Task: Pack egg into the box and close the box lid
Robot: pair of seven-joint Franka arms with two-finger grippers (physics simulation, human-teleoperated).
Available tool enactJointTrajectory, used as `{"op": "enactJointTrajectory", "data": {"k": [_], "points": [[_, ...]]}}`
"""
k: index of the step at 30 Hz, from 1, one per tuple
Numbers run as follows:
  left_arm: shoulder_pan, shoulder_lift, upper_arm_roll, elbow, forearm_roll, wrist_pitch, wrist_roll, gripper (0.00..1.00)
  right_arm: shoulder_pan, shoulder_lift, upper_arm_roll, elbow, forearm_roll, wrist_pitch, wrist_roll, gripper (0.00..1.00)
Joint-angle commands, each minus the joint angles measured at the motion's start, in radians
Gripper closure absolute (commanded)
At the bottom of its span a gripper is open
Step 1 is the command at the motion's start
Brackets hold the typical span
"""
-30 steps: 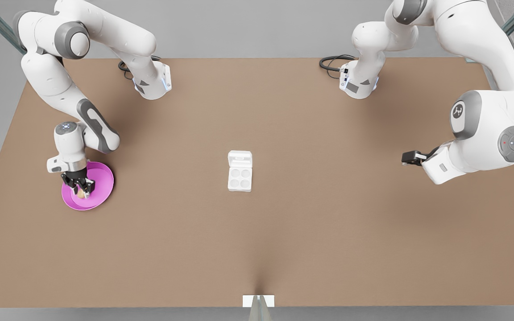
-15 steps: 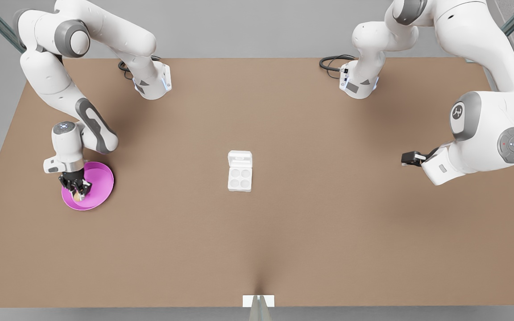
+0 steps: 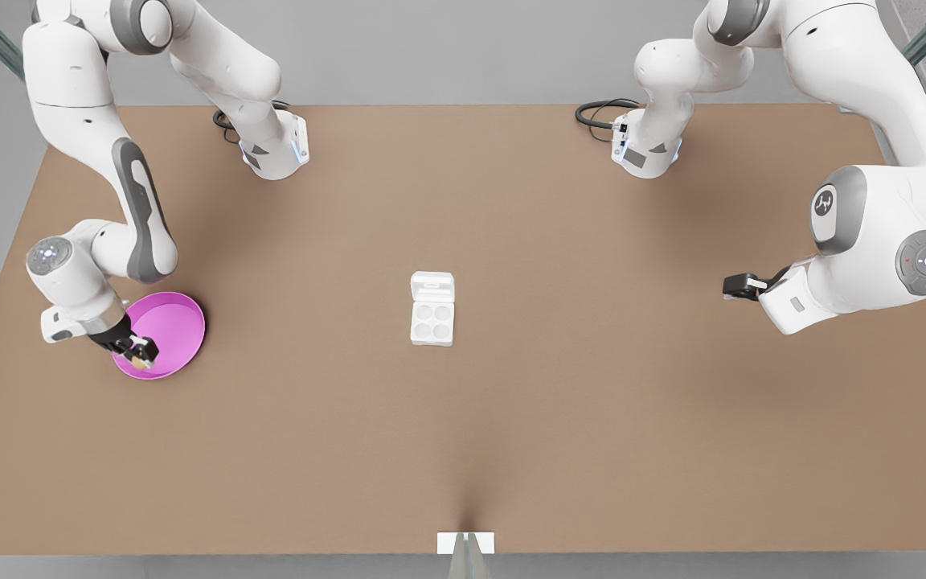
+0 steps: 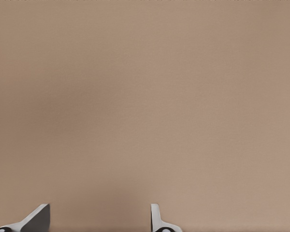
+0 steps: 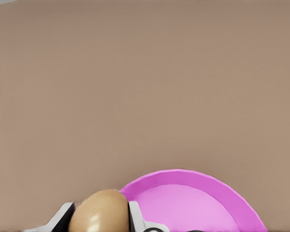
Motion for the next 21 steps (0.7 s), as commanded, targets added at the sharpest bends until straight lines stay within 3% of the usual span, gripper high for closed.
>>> {"op": "enactJointTrajectory", "data": {"k": [1, 8, 10, 14, 17, 19, 21], "points": [[0.000, 0.000, 0.000, 0.000, 0.000, 0.000, 0.000, 0.00, -0.004, -0.009, 0.029, -0.001, 0.071, -0.022, -0.034, 0.36], [0.002, 0.012, 0.021, 0.000, 0.000, 0.002, 0.002, 0.00, 0.523, -0.047, 0.045, -0.019, -0.010, -0.174, 0.662, 0.37], [0.002, 0.014, 0.021, 0.000, 0.000, 0.000, 0.002, 0.00, 0.661, 0.045, 0.045, 0.100, -0.002, -0.165, 0.791, 0.37], [0.002, 0.017, 0.023, 0.000, 0.002, 0.002, 0.000, 0.00, 0.805, 0.157, 0.047, 0.234, 0.107, -0.137, 0.810, 0.38], [0.002, 0.020, 0.023, 0.000, 0.000, 0.002, 0.000, 0.00, 0.815, 0.160, 0.047, 0.251, 0.131, -0.142, 0.807, 0.36], [-0.006, -0.003, -0.035, 0.000, -0.002, -0.015, -0.008, 0.00, 0.769, 0.090, 0.029, 0.249, 0.130, -0.263, 0.771, 0.02], [-0.009, -0.014, -0.176, 0.000, 0.012, -0.126, -0.014, 0.00, 0.611, -0.073, 0.012, 0.255, 0.070, -0.554, 0.595, 0.00]]}}
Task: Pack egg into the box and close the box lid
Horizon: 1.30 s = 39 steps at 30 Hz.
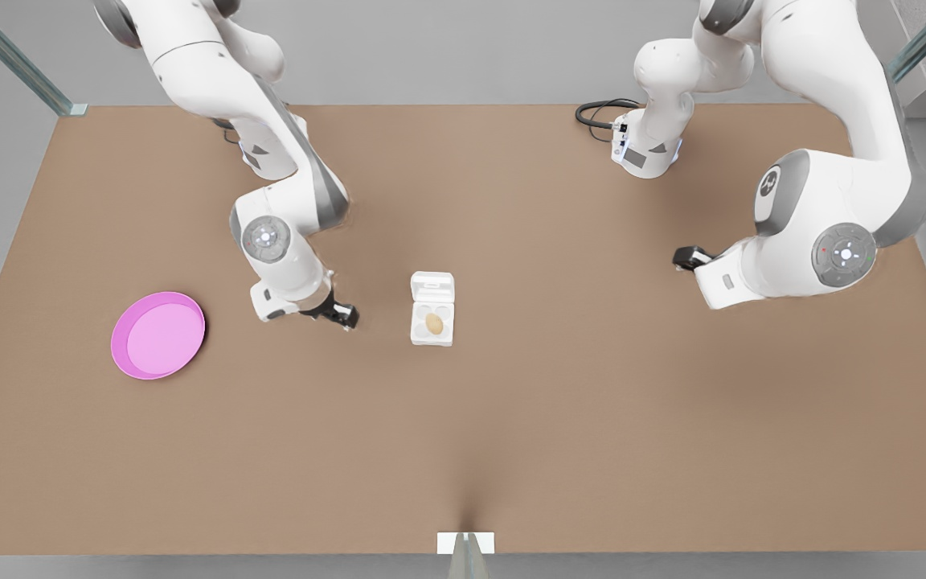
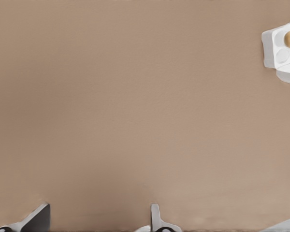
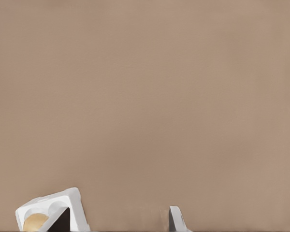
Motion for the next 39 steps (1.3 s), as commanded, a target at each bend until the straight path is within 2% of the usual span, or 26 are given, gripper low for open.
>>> {"op": "enactJointTrajectory", "data": {"k": [1, 2, 3, 4, 6, 9, 10, 11, 12, 13, 17, 19, 27, 37, 39], "points": [[-0.004, 0.006, -0.039, 0.000, 0.003, 0.000, -0.048, 0.00, -0.048, -0.037, -0.001, -0.006, -0.001, -0.018, -0.080, 0.00], [-0.061, 0.031, -0.129, 0.000, 0.007, 0.009, -0.181, 0.02, -0.123, -0.095, -0.001, -0.006, -0.002, -0.086, -0.304, 0.00], [-0.154, 0.037, -0.132, 0.009, 0.003, 0.024, -0.269, 0.03, -0.172, -0.179, -0.037, -0.022, -0.001, -0.096, -0.475, 0.00], [-0.216, 0.049, -0.132, 0.017, 0.003, 0.051, -0.315, 0.03, -0.172, -0.277, -0.069, -0.043, 0.004, -0.164, -0.496, 0.00], [-0.322, 0.069, -0.132, 0.017, -0.002, 0.101, -0.464, 0.06, -0.183, -0.299, -0.146, -0.042, -0.017, -0.227, -0.616, 0.00], [-0.552, 0.247, -0.132, 0.063, -0.004, 0.396, -0.747, 0.22, -0.197, -0.291, -0.139, -0.040, -0.016, -0.267, -0.650, 0.00], [-0.584, 0.281, -0.132, 0.087, -0.004, 0.417, -0.770, 0.24, -0.198, -0.284, -0.137, -0.016, 0.027, -0.268, -0.647, 0.00], [-0.606, 0.295, -0.134, 0.087, -0.005, 0.466, -0.812, 0.27, -0.198, -0.288, -0.113, -0.011, 0.036, -0.276, -0.645, 0.00], [-0.626, 0.332, -0.134, 0.086, -0.007, 0.502, -0.876, 0.27, -0.243, -0.291, -0.031, -0.003, 0.032, -0.277, -0.627, 0.00], [-0.641, 0.355, -0.134, 0.081, -0.008, 0.500, -0.890, 0.27, -0.267, -0.290, 0.013, -0.003, 0.032, -0.277, -0.628, 0.00], [-0.650, 0.384, -0.132, 0.073, -0.005, 0.508, -0.906, 0.30, -0.258, -0.268, 0.009, 0.011, 0.035, -0.268, -0.631, 0.00], [-0.676, 0.424, -0.132, 0.073, 0.003, 0.589, -0.909, 0.30, -0.260, -0.259, 0.009, 0.020, 0.035, -0.268, -0.630, 0.00], [-0.687, 0.528, -0.125, 0.073, 0.076, 0.709, -0.896, 0.31, -0.258, -0.227, 0.012, 0.064, -0.002, -0.291, -0.647, 0.00], [-0.668, 0.536, -0.106, 0.073, 0.119, 0.709, -0.893, 0.32, -0.257, -0.227, 0.012, 0.067, -0.001, -0.307, -0.647, 0.00], [-0.667, 0.536, -0.106, 0.075, 0.113, 0.756, -0.895, 0.31, -0.257, -0.228, 0.012, 0.067, -0.001, -0.307, -0.647, 0.00]]}}
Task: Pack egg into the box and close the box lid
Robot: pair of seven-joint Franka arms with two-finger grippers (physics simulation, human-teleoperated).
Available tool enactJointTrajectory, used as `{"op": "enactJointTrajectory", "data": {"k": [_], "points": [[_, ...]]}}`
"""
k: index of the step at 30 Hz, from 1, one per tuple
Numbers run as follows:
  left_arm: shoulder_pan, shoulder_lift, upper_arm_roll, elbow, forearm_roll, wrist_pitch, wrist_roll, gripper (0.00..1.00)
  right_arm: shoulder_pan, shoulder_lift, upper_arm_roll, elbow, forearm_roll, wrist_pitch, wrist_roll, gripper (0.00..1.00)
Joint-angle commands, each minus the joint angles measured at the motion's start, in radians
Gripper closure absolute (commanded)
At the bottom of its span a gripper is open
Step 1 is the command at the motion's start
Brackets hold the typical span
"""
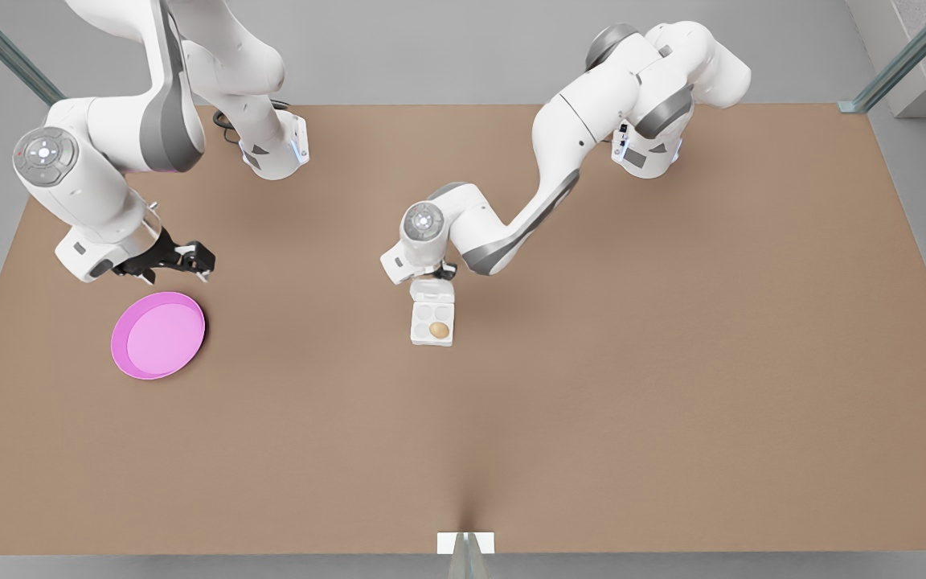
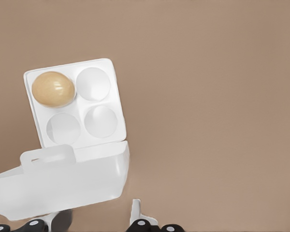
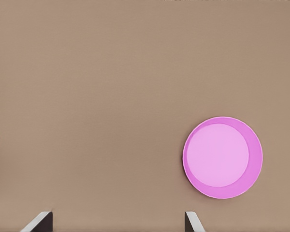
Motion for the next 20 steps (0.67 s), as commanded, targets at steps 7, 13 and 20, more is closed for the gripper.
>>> {"op": "enactJointTrajectory", "data": {"k": [7, 13, 20], "points": [[0.004, 0.036, 0.014, 0.012, -0.002, 0.153, -0.010, 0.31, -0.003, 0.001, 0.000, 0.000, 0.002, 0.002, 0.000, 0.00], [0.433, -0.274, 0.060, 0.114, -0.011, -0.668, 0.476, 0.00, -0.003, 0.003, 0.000, 0.000, 0.002, 0.002, 0.000, 0.00], [0.486, -0.505, 0.331, -0.013, -0.024, -0.661, 0.676, 0.00, -0.003, 0.003, 0.000, 0.000, 0.002, 0.002, 0.000, 0.00]]}}
